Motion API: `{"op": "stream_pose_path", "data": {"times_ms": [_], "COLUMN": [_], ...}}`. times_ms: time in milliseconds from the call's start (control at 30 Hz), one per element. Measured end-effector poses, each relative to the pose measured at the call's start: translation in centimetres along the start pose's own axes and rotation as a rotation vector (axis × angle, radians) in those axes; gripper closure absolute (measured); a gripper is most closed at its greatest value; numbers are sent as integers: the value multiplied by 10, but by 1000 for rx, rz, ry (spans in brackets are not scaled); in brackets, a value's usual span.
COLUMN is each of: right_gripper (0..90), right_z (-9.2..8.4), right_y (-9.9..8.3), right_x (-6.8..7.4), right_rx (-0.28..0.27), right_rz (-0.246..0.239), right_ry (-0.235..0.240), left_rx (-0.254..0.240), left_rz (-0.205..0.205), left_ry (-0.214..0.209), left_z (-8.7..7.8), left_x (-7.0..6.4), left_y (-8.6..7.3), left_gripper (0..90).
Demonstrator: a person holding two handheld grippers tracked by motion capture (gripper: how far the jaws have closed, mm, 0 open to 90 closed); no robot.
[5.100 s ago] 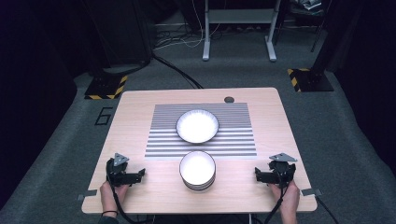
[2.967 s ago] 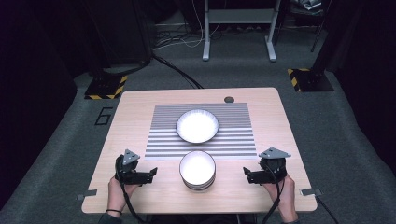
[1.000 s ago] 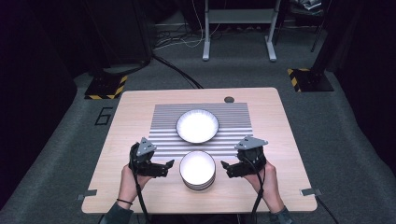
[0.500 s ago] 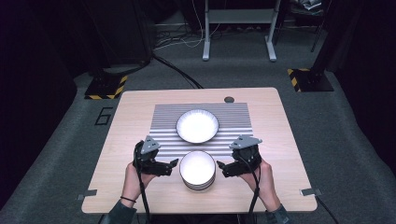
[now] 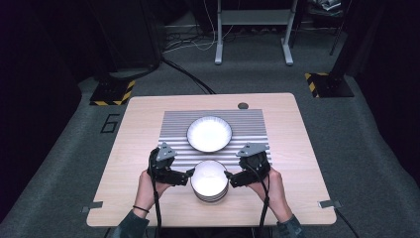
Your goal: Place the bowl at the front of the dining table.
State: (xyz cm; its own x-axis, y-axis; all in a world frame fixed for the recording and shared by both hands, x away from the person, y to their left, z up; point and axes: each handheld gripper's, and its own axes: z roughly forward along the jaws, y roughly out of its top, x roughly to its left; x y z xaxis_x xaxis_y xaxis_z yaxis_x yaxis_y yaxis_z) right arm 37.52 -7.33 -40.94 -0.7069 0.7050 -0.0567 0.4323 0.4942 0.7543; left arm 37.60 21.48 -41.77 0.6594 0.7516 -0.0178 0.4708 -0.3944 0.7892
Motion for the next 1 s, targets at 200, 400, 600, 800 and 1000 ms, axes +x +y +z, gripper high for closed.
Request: {"op": "stream_pose_path", "data": {"times_ms": [200, 400, 600, 800, 1000], "right_gripper": [44, 70, 71, 73, 115], "right_z": [7, 14, 24, 35, 46], "right_y": [2, 5, 8, 9, 10], "right_x": [4, 10, 15, 17, 20], "right_rx": [14, 28, 46, 78, 105], "right_rz": [-2, -18, -17, 1, -9], "right_ry": [27, 51, 72, 112, 128], "left_rx": [9, 28, 43, 64, 86], "left_rz": [7, 12, 13, 16, 25], "left_ry": [-18, -32, -43, -52, -63], "left_z": [6, 12, 18, 25, 31], "left_x": [-4, -8, -12, -13, -15], "left_y": [2, 4, 4, 4, 3], "left_gripper": [42, 42, 40, 35, 65]}}
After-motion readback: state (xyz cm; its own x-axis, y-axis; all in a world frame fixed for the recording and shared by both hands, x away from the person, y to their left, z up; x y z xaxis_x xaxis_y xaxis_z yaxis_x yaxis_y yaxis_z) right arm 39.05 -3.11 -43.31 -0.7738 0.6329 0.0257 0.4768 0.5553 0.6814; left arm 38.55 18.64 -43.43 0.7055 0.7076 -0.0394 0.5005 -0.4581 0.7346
